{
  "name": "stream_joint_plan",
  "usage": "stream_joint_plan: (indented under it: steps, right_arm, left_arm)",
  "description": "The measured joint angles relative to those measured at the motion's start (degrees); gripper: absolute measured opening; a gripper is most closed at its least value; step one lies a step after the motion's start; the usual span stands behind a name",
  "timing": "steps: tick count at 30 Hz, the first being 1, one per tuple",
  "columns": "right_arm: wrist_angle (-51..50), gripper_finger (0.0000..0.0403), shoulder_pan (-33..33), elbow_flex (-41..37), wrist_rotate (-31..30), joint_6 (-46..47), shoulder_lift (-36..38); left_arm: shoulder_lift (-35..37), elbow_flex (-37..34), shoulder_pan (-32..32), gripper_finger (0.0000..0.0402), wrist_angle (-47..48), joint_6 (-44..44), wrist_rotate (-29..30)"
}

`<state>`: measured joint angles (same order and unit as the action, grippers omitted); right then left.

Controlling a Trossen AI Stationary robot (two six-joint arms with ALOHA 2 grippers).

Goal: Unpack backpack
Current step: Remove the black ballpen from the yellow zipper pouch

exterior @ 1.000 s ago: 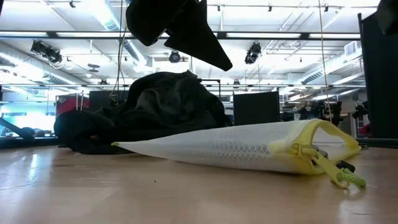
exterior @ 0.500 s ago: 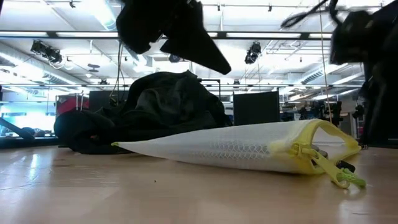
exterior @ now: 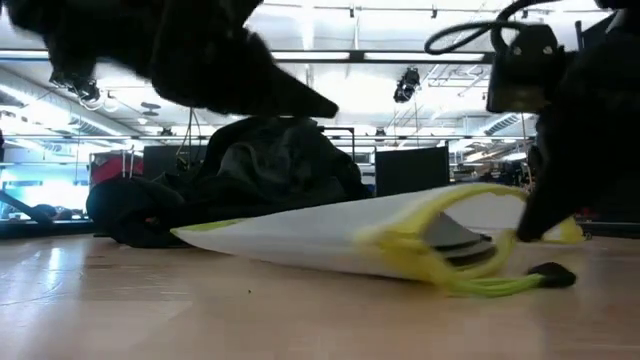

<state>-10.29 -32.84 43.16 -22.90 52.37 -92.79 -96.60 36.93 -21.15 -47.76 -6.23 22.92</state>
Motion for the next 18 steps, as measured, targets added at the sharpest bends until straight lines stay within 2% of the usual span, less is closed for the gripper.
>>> stream_joint_plan:
  steps: [3,6,18]
  right_arm:
    - [3.04,0.0007,0.56,0.00,-0.02,-1.86,0.02]
    - [5.52,0.0002,1.19,0.00,0.00,-3.52,0.02]
    - [10.00,0.0013,5.19,0.00,-0.26,-8.50,0.07]
  left_arm:
    - [0.07,-5.28,2.21,0.0001,-12.27,3.51,-4.70]
    - [0.07,-7.39,2.86,0.0001,-16.30,5.17,-6.17]
    - [0.07,-4.76,2.84,0.0001,-11.60,6.83,-6.28]
